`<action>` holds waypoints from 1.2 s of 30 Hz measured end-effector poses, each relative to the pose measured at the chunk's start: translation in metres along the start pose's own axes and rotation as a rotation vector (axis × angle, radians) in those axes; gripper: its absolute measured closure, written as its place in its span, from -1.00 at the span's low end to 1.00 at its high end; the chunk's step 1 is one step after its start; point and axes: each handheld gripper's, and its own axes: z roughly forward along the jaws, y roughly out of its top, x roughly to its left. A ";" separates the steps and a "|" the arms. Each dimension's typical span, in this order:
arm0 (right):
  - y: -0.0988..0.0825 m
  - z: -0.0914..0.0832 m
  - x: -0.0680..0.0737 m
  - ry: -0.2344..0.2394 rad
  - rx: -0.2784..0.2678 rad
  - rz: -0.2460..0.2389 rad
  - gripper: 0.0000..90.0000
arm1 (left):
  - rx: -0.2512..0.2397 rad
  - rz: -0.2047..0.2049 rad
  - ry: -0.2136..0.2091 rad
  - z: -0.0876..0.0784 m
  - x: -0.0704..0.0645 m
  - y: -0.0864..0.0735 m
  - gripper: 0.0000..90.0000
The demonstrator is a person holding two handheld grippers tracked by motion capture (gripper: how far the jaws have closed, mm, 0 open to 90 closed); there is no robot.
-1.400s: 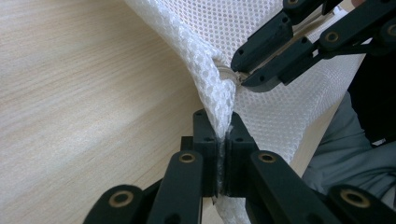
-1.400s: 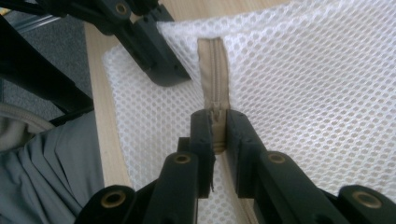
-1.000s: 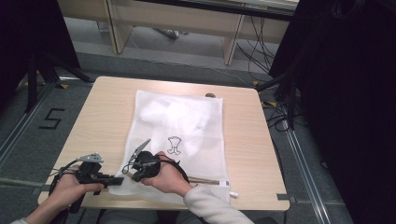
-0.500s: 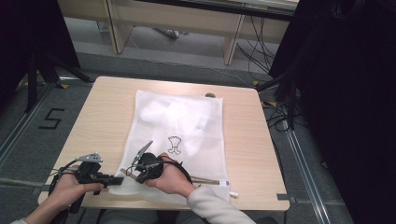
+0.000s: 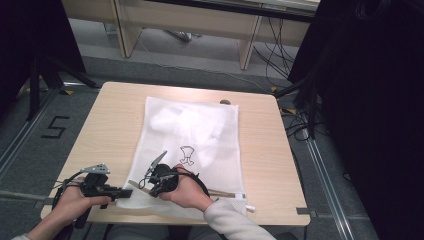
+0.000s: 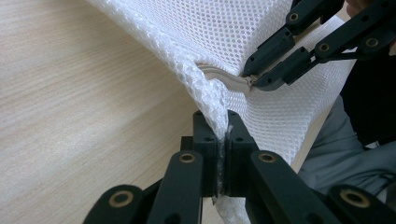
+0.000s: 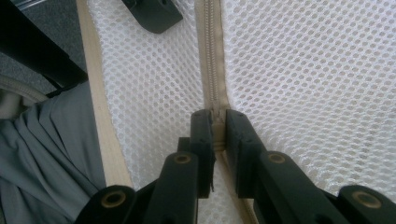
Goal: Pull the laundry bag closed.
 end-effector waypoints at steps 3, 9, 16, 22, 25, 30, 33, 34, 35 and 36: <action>-0.001 -0.001 0.001 -0.007 0.013 0.007 0.83 | 0.003 0.000 0.003 0.000 0.000 0.000 0.90; -0.003 -0.004 0.000 -0.003 0.018 0.000 0.83 | 0.003 0.002 0.005 0.000 0.000 0.000 0.90; -0.006 -0.007 -0.002 -0.012 0.022 0.003 0.83 | -0.002 0.000 0.006 0.000 0.000 0.000 0.90; -0.007 -0.009 -0.002 -0.012 0.031 0.000 0.83 | 0.000 0.002 0.008 -0.001 0.001 0.000 0.90; -0.008 -0.011 -0.004 -0.013 0.029 -0.013 0.83 | 0.002 0.006 0.014 -0.001 0.001 0.000 0.90; -0.012 -0.014 -0.005 -0.015 0.035 0.007 0.83 | -0.001 0.004 0.022 0.000 0.000 0.000 0.90; -0.013 -0.015 -0.005 -0.020 0.040 0.010 0.83 | -0.020 0.004 0.026 0.001 -0.001 -0.001 0.90; -0.013 -0.015 -0.005 -0.020 0.040 0.010 0.83 | -0.004 0.005 0.029 -0.001 0.000 0.000 0.90; -0.013 -0.016 -0.005 -0.017 0.036 0.013 0.83 | 0.000 0.005 0.017 -0.001 0.001 0.000 0.90; -0.015 -0.017 -0.006 -0.019 0.043 0.008 0.83 | 0.002 0.006 0.017 -0.001 0.001 0.000 0.90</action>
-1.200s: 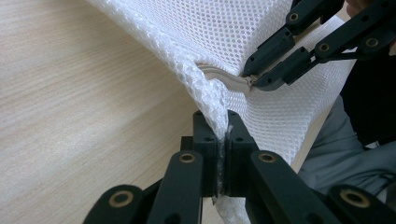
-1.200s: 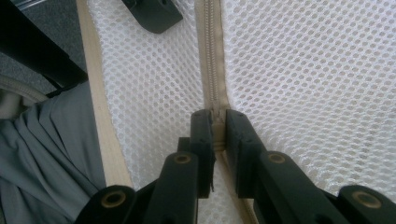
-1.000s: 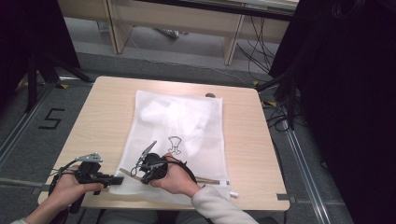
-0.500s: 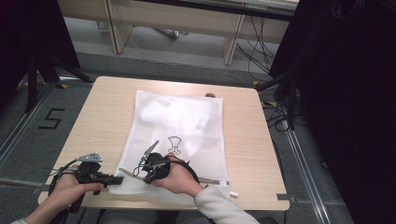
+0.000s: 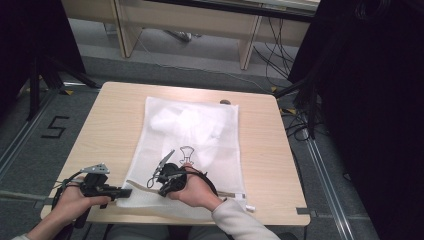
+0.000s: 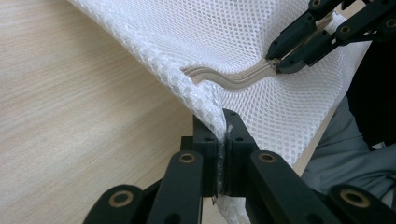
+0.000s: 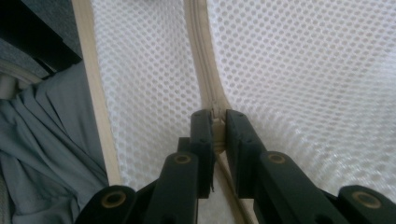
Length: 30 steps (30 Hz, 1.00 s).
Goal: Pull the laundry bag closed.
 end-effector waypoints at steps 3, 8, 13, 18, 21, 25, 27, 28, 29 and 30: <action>-0.002 -0.001 -0.001 -0.002 -0.001 0.002 0.83 | 0.000 0.000 0.002 0.000 0.000 0.000 0.90; -0.006 -0.004 -0.001 0.003 0.004 0.012 0.83 | -0.001 -0.002 0.000 0.000 0.000 0.000 0.90; -0.008 -0.007 -0.002 0.000 0.003 0.006 0.83 | -0.002 -0.004 -0.003 0.000 0.000 0.000 0.90; -0.010 -0.009 -0.002 0.000 0.010 0.014 0.83 | -0.003 -0.001 -0.004 0.000 0.000 0.000 0.90; -0.010 -0.009 -0.003 -0.017 0.017 0.000 0.83 | -0.001 -0.001 0.001 0.000 0.000 0.000 0.90; -0.014 -0.012 -0.005 -0.029 0.027 0.005 0.83 | -0.002 -0.001 0.001 0.000 0.000 0.000 0.90; -0.015 -0.013 -0.006 -0.023 0.027 0.002 0.83 | -0.001 -0.003 0.001 0.000 0.000 0.000 0.90; -0.015 -0.013 -0.006 -0.023 0.027 0.002 0.83 | -0.001 -0.003 0.001 0.000 0.000 0.000 0.90; -0.016 -0.014 -0.007 -0.021 0.024 -0.006 0.83 | -0.001 -0.003 0.001 0.000 0.000 0.000 0.90; -0.017 -0.015 -0.007 -0.025 0.028 0.008 0.83 | -0.001 -0.003 0.001 0.000 0.000 0.000 0.90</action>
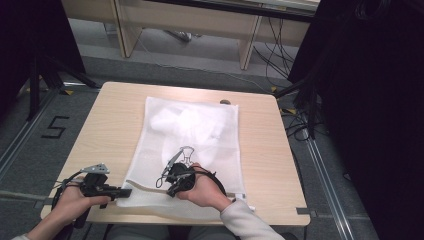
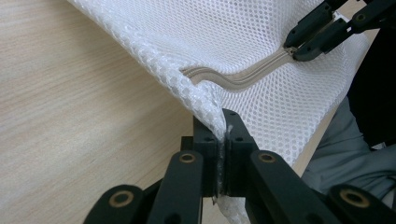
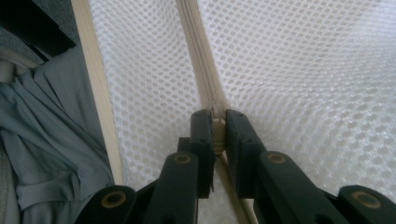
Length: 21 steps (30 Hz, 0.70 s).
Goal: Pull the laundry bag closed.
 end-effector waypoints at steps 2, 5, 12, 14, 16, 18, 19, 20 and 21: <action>-0.001 0.000 -0.001 0.008 0.000 -0.006 0.83 | 0.002 0.002 0.001 0.000 0.000 0.000 0.90; -0.003 -0.002 -0.003 0.017 0.001 0.003 0.83 | 0.001 -0.001 -0.001 0.000 0.000 0.000 0.90; -0.003 -0.003 -0.004 0.011 0.006 -0.009 0.83 | 0.000 0.000 -0.001 0.000 0.000 0.000 0.90; -0.004 -0.004 -0.004 0.010 0.009 0.001 0.83 | 0.001 -0.001 -0.002 0.000 0.000 0.000 0.90; -0.004 -0.005 -0.003 0.011 0.013 0.015 0.83 | 0.001 -0.001 -0.003 0.000 0.000 0.000 0.90; -0.004 -0.004 -0.003 0.011 0.014 0.017 0.83 | -0.001 -0.001 -0.001 0.000 0.000 0.000 0.90; -0.004 -0.004 -0.003 0.012 0.015 0.016 0.83 | 0.001 0.001 -0.004 0.000 0.001 0.000 0.90; -0.005 -0.004 -0.004 0.008 0.017 0.010 0.83 | 0.001 -0.002 -0.002 0.000 0.000 0.000 0.90; -0.005 -0.004 -0.005 0.015 0.017 0.007 0.83 | 0.001 -0.001 -0.001 0.000 0.001 0.000 0.90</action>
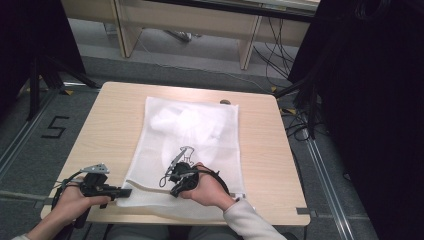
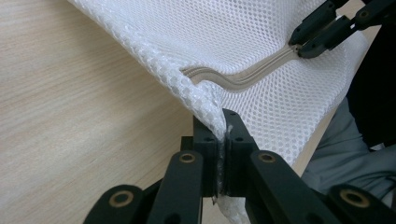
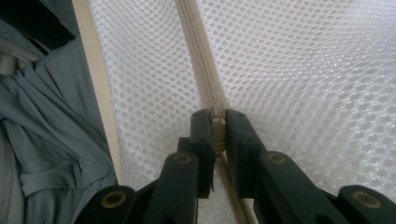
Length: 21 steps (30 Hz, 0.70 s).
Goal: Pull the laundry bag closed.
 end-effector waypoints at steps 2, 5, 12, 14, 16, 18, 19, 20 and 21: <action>-0.001 0.000 -0.001 -0.004 0.002 0.003 0.83 | 0.001 -0.002 -0.001 0.000 0.000 0.000 0.90; -0.003 -0.001 -0.001 -0.001 0.001 0.010 0.83 | -0.016 -0.004 0.009 0.001 0.000 -0.001 0.90; -0.006 -0.002 -0.002 -0.007 0.000 0.003 0.83 | -0.011 0.000 0.010 0.001 0.000 -0.001 0.90; -0.006 -0.003 -0.003 -0.003 -0.001 0.004 0.83 | -0.014 0.000 0.009 0.001 0.000 -0.001 0.90; -0.006 -0.003 -0.002 -0.004 -0.002 0.005 0.83 | -0.015 -0.001 0.008 0.001 0.000 -0.001 0.90; -0.006 -0.003 -0.002 -0.003 -0.003 0.004 0.83 | -0.015 -0.001 0.008 0.001 0.000 -0.001 0.90; -0.007 -0.004 -0.002 -0.002 0.001 0.015 0.83 | -0.008 0.002 0.014 0.000 0.000 -0.001 0.90; -0.007 -0.004 -0.001 -0.005 0.006 0.021 0.83 | -0.006 0.001 0.009 0.000 0.000 -0.001 0.90; -0.007 -0.004 -0.001 -0.005 0.006 0.021 0.83 | -0.006 0.001 0.009 0.000 0.000 -0.001 0.90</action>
